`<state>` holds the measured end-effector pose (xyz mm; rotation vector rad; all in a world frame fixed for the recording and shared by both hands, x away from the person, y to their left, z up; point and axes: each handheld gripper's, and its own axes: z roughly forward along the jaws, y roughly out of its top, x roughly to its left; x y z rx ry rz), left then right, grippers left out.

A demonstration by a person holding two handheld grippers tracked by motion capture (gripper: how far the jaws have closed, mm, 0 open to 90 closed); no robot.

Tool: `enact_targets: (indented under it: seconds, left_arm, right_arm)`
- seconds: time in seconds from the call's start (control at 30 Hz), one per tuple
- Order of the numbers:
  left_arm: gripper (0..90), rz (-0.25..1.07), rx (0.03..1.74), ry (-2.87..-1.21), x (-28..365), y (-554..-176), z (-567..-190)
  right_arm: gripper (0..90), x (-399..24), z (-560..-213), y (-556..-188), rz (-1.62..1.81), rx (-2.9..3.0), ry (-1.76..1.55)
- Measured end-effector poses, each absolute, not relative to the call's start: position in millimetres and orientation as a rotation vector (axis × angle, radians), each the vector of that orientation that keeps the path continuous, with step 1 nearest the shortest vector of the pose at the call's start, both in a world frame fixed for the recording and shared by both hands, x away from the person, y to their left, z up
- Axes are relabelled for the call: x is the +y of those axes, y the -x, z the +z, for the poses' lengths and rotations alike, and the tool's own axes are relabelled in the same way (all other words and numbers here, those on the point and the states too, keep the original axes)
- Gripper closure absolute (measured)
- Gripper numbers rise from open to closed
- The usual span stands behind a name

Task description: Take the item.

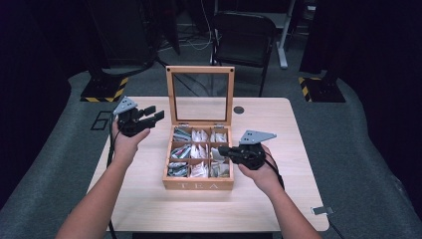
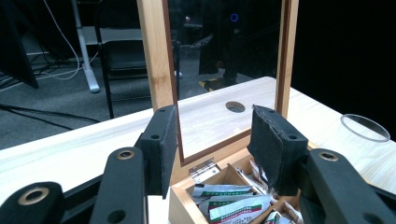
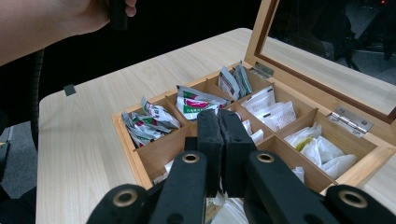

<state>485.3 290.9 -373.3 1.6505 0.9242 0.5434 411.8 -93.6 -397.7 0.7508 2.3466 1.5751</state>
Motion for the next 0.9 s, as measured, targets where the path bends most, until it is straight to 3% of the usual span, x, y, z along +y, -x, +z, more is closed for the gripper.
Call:
enact_targets:
  seconds: [0.9]
  left_arm:
    - [51.4,0.544,0.931,-1.651,292.3,-486.0,-373.6]
  right_arm:
    - [88.5,-102.5,-377.0,-411.3,1.589,2.305,-0.735]
